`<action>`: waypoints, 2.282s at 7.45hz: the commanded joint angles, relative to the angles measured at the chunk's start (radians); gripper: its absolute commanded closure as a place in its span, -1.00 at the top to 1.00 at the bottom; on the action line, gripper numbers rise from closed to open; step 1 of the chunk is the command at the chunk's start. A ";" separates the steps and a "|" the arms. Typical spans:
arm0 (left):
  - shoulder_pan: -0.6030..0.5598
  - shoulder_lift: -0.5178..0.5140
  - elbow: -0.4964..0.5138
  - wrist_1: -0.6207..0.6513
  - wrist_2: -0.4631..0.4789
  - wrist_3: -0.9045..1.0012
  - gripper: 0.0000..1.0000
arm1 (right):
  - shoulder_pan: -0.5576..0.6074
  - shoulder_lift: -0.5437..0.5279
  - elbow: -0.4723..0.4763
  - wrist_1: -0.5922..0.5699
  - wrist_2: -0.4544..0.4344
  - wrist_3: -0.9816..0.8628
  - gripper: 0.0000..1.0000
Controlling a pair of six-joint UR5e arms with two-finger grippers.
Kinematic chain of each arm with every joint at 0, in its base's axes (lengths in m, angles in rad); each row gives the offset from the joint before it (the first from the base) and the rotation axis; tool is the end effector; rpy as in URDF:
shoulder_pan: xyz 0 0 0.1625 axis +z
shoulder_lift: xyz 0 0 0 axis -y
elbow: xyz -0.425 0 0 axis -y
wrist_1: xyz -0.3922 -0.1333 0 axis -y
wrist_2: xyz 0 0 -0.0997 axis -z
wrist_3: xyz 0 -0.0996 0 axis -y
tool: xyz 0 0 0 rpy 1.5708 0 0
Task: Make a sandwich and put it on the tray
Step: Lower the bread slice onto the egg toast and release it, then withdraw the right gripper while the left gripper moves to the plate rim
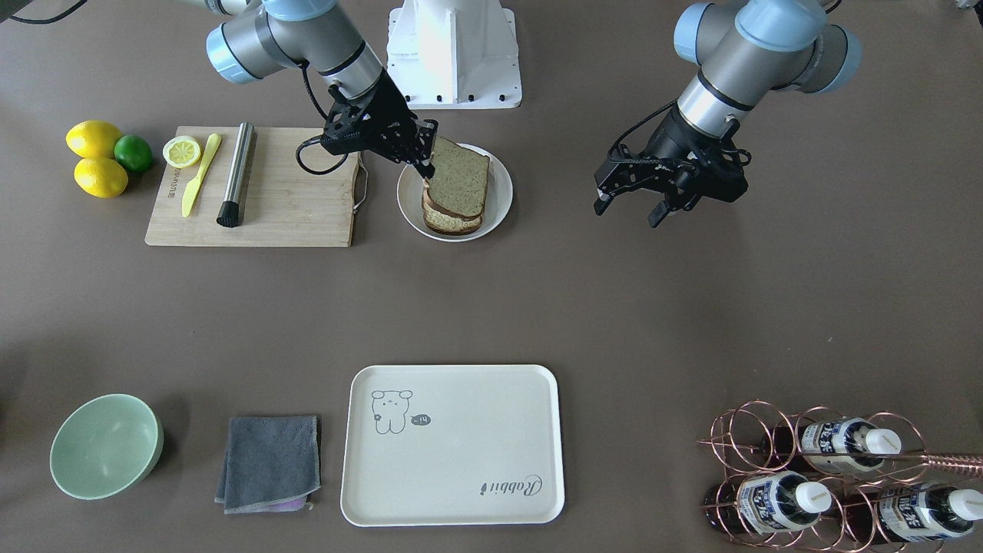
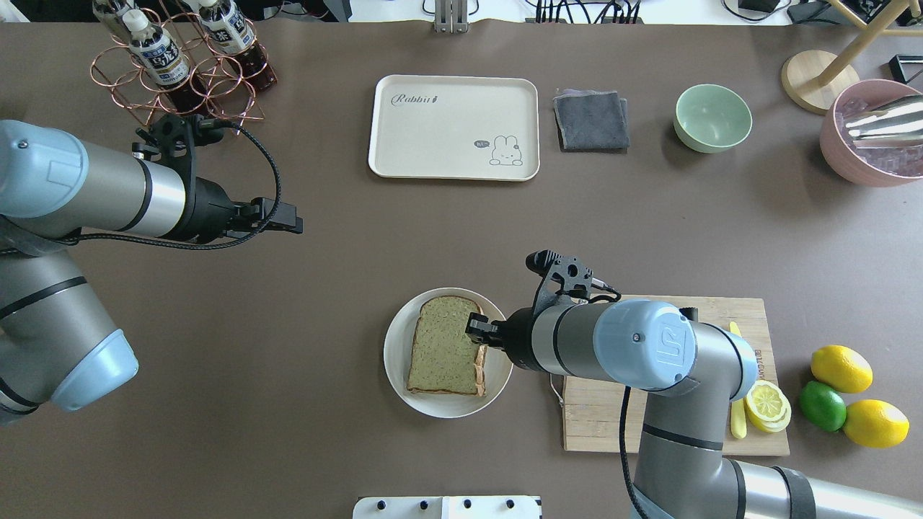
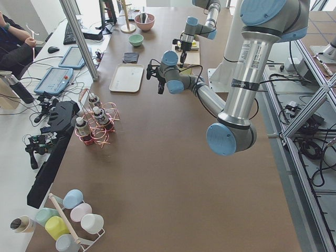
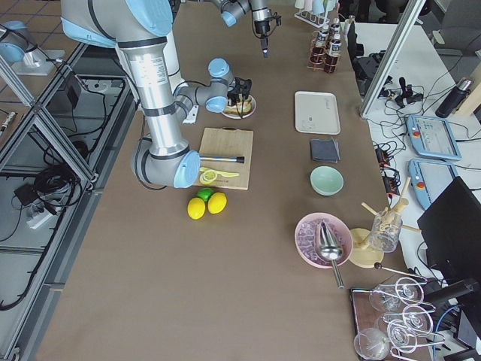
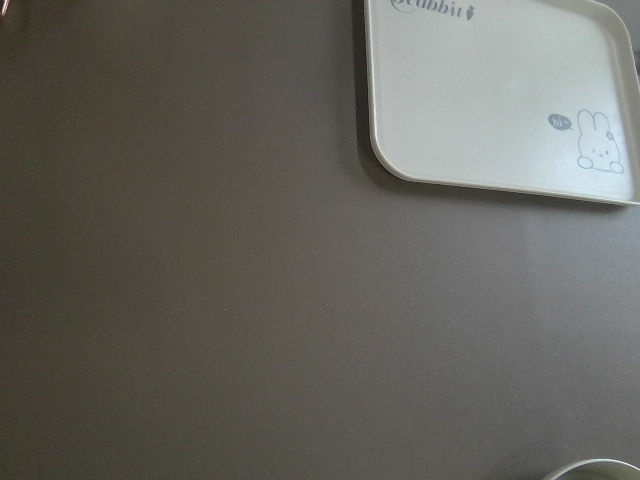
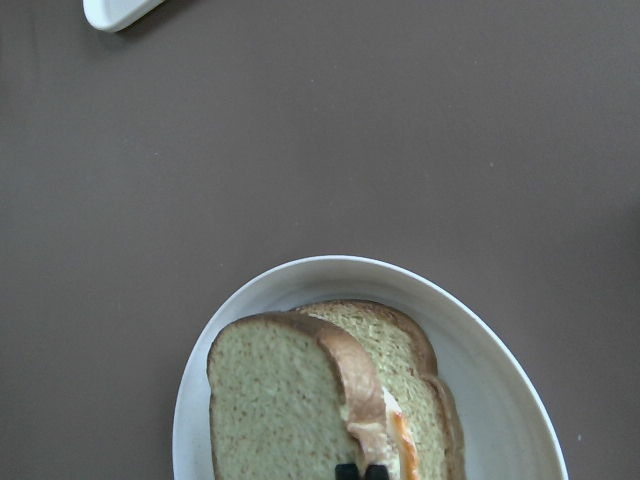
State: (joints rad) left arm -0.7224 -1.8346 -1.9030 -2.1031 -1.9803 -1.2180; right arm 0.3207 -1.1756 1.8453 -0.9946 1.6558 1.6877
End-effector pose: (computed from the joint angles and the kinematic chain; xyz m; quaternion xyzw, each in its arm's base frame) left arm 0.3587 -0.4410 0.3017 0.1205 0.5377 -0.0452 0.8333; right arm -0.5272 -0.3067 0.2485 0.0250 -0.5834 0.1519 0.7975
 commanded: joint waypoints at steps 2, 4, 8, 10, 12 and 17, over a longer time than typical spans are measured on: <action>0.000 0.000 -0.001 0.000 0.001 0.000 0.96 | -0.002 0.001 -0.034 0.002 -0.002 -0.020 -1.00; 0.001 0.000 -0.002 0.000 0.000 0.000 0.96 | -0.009 0.001 -0.040 0.002 -0.005 -0.033 -1.00; 0.001 0.000 -0.001 0.000 0.002 0.000 0.96 | -0.012 -0.005 -0.041 0.001 -0.007 -0.110 0.79; 0.001 0.000 -0.001 0.000 0.002 0.000 0.96 | -0.006 -0.006 -0.038 0.001 -0.005 -0.126 1.00; 0.001 0.000 -0.002 0.000 0.000 -0.002 0.96 | 0.027 -0.001 -0.025 -0.009 0.021 -0.140 1.00; 0.191 -0.009 -0.001 0.009 0.161 -0.122 0.96 | 0.277 -0.039 0.084 -0.443 0.232 -0.331 1.00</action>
State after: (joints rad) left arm -0.6238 -1.8405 -1.9057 -2.0960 -1.8946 -1.3006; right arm 0.5182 -1.1867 1.8903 -1.2797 1.8395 1.4689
